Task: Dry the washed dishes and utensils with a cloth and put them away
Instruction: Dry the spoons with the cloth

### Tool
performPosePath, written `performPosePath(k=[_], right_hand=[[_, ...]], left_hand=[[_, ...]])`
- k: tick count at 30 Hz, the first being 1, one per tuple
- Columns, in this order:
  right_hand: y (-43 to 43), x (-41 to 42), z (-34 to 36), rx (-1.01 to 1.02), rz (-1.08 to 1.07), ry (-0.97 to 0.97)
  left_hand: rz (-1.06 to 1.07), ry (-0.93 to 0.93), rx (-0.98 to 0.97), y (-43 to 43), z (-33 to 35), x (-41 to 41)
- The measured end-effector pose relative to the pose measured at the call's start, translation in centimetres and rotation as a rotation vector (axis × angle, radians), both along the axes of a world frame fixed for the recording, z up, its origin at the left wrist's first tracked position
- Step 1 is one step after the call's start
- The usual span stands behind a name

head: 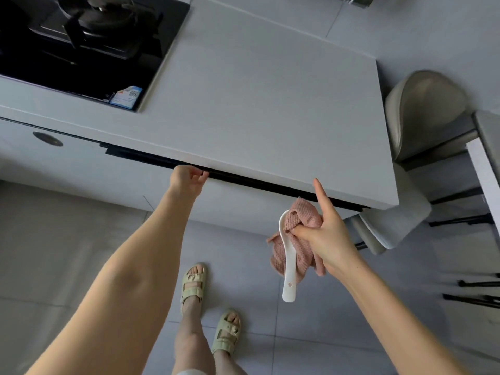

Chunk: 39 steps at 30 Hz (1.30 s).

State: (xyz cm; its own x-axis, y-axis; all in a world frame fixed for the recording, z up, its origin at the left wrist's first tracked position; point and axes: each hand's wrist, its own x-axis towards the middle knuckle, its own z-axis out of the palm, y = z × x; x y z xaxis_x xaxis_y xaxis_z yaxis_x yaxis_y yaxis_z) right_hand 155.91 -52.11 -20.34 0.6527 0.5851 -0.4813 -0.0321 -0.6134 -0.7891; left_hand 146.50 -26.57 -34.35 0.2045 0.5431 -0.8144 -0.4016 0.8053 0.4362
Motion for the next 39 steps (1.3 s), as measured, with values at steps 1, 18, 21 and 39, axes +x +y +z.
performPosePath(k=[1,18,21,39], right_hand=[[-0.1,-0.2,0.1,0.006,0.007,0.008],[6.5,-4.4,-5.8,0.047,0.141,0.271],[8.1,-5.6,-7.3,0.057,0.12,0.251],[16.9,-8.2,-12.3,0.03,-0.001,0.274]], left_hand=[[-0.067,0.052,0.026,-0.4,0.4,-0.8],[-0.63,0.402,-0.331,-7.4,2.4,-15.1],[-0.796,0.422,-0.334,-8.7,2.6,-17.4],[-1.073,0.563,0.318,-4.3,5.3,-12.1]])
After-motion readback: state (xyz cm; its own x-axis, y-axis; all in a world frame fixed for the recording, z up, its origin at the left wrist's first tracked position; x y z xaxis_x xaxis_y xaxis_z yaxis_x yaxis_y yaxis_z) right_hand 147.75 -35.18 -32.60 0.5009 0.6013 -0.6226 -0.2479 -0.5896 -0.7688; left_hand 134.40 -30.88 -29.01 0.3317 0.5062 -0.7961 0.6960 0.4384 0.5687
